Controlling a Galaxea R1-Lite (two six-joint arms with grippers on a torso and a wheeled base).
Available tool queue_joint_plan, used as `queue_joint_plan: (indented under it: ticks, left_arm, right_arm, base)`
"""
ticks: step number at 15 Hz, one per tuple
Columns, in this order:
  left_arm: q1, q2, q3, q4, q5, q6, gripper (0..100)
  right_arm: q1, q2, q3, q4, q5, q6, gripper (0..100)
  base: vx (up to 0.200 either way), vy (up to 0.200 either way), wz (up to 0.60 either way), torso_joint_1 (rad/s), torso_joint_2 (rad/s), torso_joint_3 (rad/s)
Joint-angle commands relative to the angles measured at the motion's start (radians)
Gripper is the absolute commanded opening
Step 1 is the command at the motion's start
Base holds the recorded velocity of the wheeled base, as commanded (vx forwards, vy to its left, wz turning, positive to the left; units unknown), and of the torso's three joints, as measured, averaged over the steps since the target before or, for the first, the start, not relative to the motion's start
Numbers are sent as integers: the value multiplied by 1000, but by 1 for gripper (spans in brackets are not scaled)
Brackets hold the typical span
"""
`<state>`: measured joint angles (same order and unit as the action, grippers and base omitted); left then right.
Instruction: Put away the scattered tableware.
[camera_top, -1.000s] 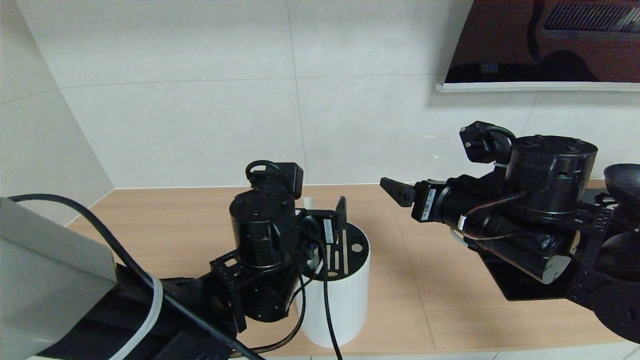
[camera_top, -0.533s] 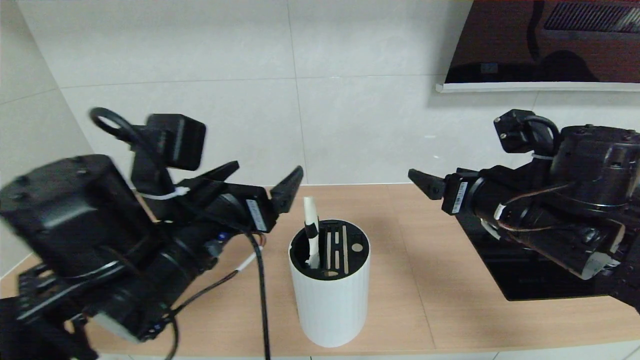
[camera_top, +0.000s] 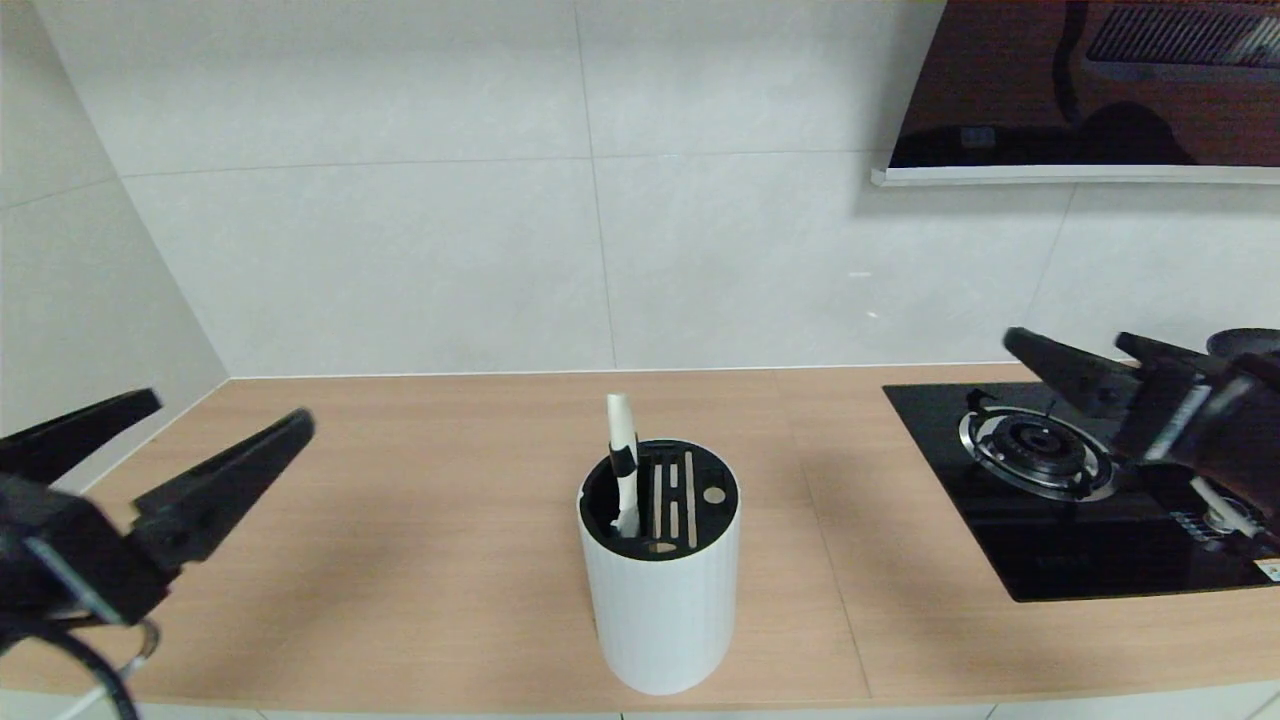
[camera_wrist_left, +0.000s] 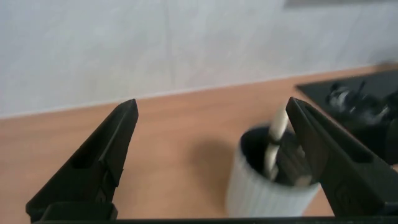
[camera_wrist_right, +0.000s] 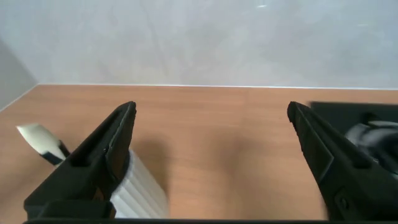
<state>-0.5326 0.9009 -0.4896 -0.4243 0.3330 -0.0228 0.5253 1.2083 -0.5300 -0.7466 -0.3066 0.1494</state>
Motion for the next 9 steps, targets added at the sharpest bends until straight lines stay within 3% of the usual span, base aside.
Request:
queue_joint_plan:
  ticks: [1, 2, 3, 5, 8, 9]
  left_arm:
    - [117, -324, 0, 236, -2, 3, 100]
    - [171, -441, 0, 357, -5, 17, 100]
    - [195, -504, 3, 406, -5, 44, 100]
    - [275, -623, 25, 449, -17, 104, 100]
    - [336, -712, 37, 452, -42, 144, 100]
    - [362, -737, 55, 450, -43, 152, 100]
  right_arm:
    - [-84, -303, 143, 75, -9, -8, 100]
    - [-120, -460, 145, 179, -12, -10, 100]
    - [-183, -533, 147, 248, -9, -13, 100]
    - [-331, -736, 156, 417, 49, -42, 100]
    - [-438, -948, 154, 572, 106, -114, 100]
    - [-479, -1047, 156, 627, 136, -194, 100]
  base:
    - [0, 0, 0, 0, 0, 0]
    - [0, 0, 0, 0, 0, 0]
    - [0, 0, 0, 0, 0, 0]
    - [0, 0, 0, 0, 0, 0]
    - [0, 0, 0, 0, 0, 0]
    - [0, 0, 0, 0, 0, 0]
